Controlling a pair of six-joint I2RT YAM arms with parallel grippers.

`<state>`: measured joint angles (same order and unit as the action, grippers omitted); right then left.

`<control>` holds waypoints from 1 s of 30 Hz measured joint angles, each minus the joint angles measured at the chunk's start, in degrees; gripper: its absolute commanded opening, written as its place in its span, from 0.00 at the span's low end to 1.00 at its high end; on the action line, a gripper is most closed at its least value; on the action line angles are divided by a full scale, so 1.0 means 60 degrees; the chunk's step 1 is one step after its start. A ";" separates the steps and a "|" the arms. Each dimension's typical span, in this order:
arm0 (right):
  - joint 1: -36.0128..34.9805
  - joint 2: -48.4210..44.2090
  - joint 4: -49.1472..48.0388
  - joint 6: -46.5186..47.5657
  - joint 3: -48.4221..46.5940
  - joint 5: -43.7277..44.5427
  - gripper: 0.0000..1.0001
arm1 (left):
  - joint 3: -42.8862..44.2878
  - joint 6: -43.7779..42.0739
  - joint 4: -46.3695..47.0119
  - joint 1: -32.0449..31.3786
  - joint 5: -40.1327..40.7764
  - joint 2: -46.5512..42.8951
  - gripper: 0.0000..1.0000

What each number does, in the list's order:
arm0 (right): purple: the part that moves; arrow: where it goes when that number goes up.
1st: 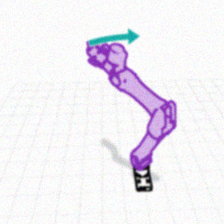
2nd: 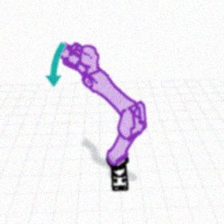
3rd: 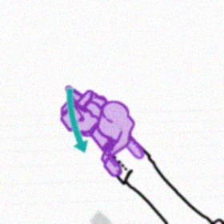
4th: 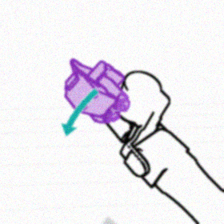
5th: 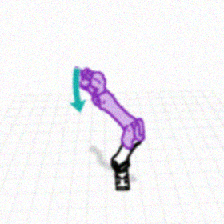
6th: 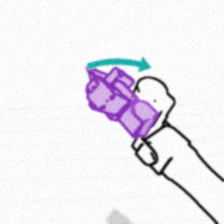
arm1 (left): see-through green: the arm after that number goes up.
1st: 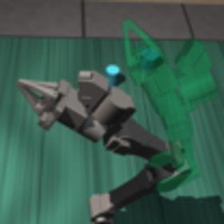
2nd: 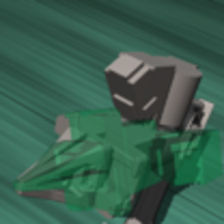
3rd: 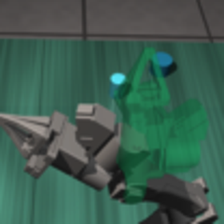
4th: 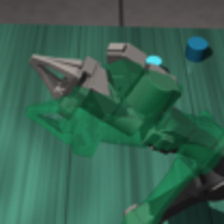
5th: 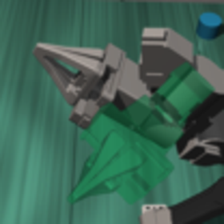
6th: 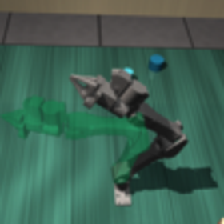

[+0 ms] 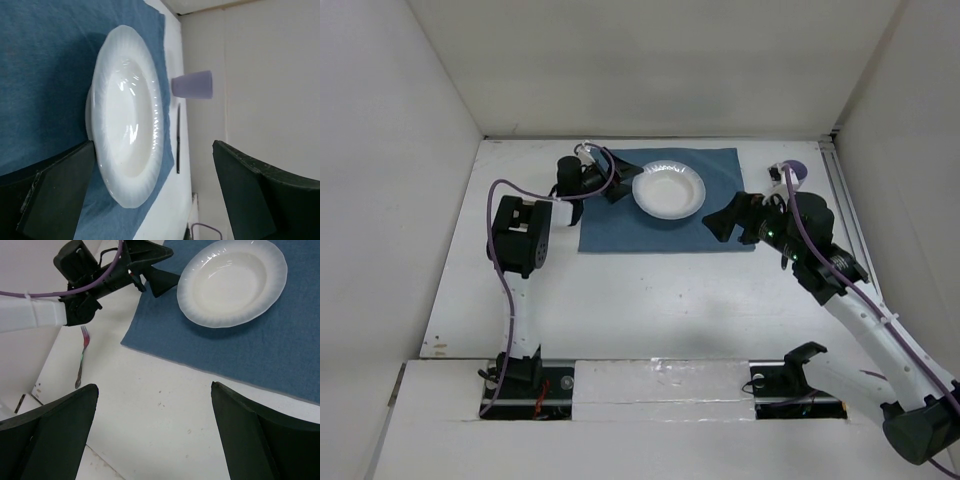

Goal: Set the dinner table for one person

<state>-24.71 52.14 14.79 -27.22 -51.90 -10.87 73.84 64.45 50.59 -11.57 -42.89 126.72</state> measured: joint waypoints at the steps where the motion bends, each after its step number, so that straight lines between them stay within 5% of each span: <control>1: 0.0000 0.0000 -0.0004 0.0000 0.0000 -0.0018 1.00 | -0.0055 -0.0160 -0.0266 -0.0011 0.0157 -0.0164 1.00; 15: 0.0685 0.2069 0.0386 -0.0248 -0.1100 0.1279 1.00 | 0.0729 -0.2284 -0.6488 -0.0040 0.3264 -0.1490 1.00; 26: 0.3311 0.5603 0.1490 -0.0317 -0.5278 0.4124 0.98 | 0.3719 -0.3643 -1.1479 -0.0036 0.6983 -0.3963 1.00; 30: 0.4594 0.6659 0.1621 -0.0550 -0.5428 0.4608 0.95 | 0.3308 -0.3544 -1.2010 0.0557 0.6823 -0.5876 1.00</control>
<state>2.85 92.09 24.51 -30.52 -84.47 16.78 93.69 43.18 -21.47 -8.23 -1.96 91.46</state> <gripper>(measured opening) 0.962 0.996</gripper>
